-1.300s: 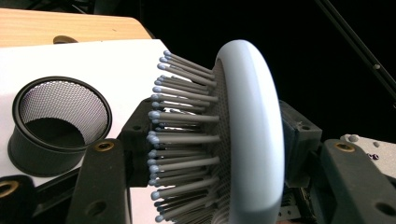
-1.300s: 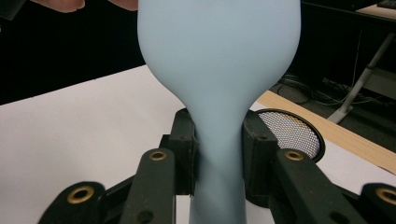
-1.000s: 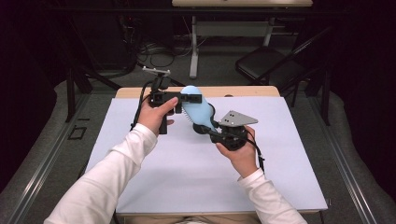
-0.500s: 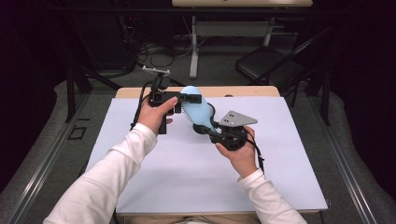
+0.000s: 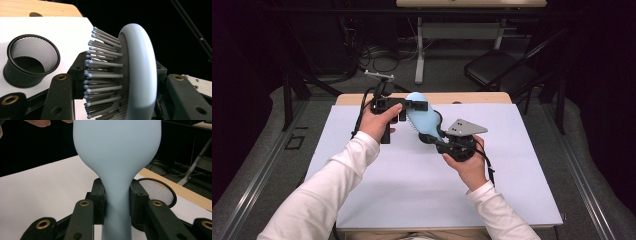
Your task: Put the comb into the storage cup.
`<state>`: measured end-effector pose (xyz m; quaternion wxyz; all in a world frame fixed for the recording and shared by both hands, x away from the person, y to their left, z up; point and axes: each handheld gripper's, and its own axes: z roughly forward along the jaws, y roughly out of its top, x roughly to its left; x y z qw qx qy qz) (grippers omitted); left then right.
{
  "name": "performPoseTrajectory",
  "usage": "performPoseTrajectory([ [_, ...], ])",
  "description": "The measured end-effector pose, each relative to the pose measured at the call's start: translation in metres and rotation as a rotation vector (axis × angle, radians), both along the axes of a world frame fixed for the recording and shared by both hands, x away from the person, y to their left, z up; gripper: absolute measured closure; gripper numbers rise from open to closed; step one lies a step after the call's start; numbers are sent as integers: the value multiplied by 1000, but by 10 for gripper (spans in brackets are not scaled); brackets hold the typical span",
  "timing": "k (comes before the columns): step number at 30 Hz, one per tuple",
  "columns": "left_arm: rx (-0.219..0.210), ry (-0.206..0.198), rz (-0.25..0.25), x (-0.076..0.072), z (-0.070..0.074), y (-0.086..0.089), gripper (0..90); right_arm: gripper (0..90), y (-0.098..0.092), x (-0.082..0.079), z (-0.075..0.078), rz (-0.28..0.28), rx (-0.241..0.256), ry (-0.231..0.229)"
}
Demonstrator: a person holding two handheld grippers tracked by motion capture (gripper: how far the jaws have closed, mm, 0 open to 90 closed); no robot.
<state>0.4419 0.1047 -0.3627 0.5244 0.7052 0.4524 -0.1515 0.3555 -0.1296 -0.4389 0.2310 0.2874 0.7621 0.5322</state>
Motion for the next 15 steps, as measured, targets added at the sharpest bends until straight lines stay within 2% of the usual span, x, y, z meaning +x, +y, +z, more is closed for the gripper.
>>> performPoseTrajectory([
  [5,1,21,1,1,0,1,482,695,1,0,-1,4,2,5],
  [10,13,27,5,1,0,1,484,694,1,1,-2,6,14,19],
  [15,7,30,10,2,-1,0,485,693,1,1,-2,5,20,23],
])
